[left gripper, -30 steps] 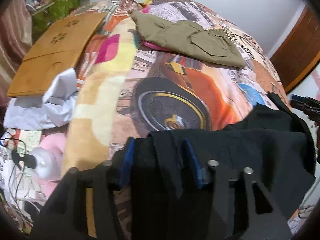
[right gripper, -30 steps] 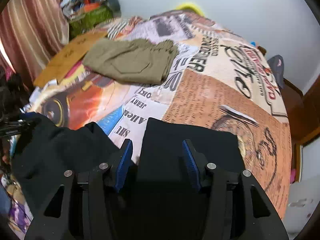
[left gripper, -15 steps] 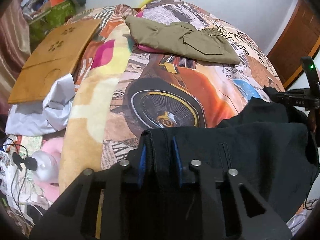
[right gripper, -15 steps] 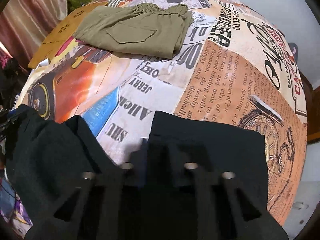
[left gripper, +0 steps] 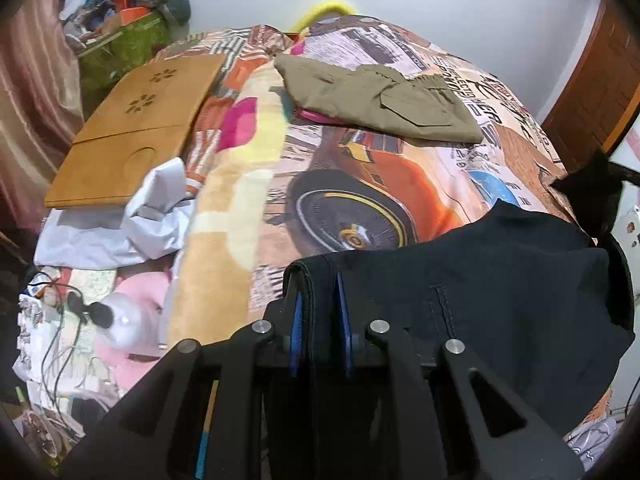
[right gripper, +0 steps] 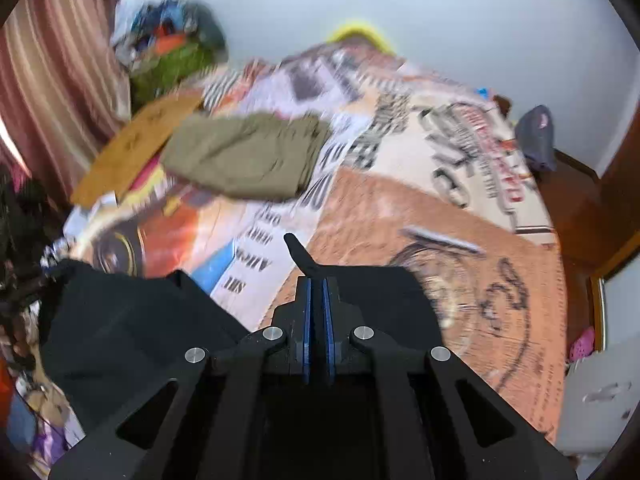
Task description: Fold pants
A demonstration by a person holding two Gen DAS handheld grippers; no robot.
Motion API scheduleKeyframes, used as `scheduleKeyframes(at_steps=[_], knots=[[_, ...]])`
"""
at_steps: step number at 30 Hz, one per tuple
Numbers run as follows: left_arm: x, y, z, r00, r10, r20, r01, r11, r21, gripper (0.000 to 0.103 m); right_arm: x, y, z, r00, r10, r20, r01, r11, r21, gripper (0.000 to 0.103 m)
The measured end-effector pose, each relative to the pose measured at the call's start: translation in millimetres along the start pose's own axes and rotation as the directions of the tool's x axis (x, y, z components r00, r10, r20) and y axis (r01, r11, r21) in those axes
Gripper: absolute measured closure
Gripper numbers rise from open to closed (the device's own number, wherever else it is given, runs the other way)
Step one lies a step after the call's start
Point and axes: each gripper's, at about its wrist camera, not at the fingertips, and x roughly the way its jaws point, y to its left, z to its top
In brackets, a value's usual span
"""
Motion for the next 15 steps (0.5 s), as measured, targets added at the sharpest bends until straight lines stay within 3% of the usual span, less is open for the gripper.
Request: scheduleKeyframes(at_steps=[6,11,15], knots=[[-18,11,0,0.997,0.073,0.015,-0.073,0.997,-0.010,0.088,-50,-30,-16,0.995,-0.022,0.094,0.014,0.996,0.084,0.098],[-17,25,-1,0.988,0.156,-0.005,-0.156,0.987,-0.044,0.088,-79,-52,-39,0.990,-0.041,0.136,0.022,0.990,0.139,0.098],[-14,28,-4,0.983,0.184,-0.021,-0.185,0.981,-0.053,0.088,-97,-67,-63,0.986,-0.070,0.149,0.044,0.985,0.168,0.098]])
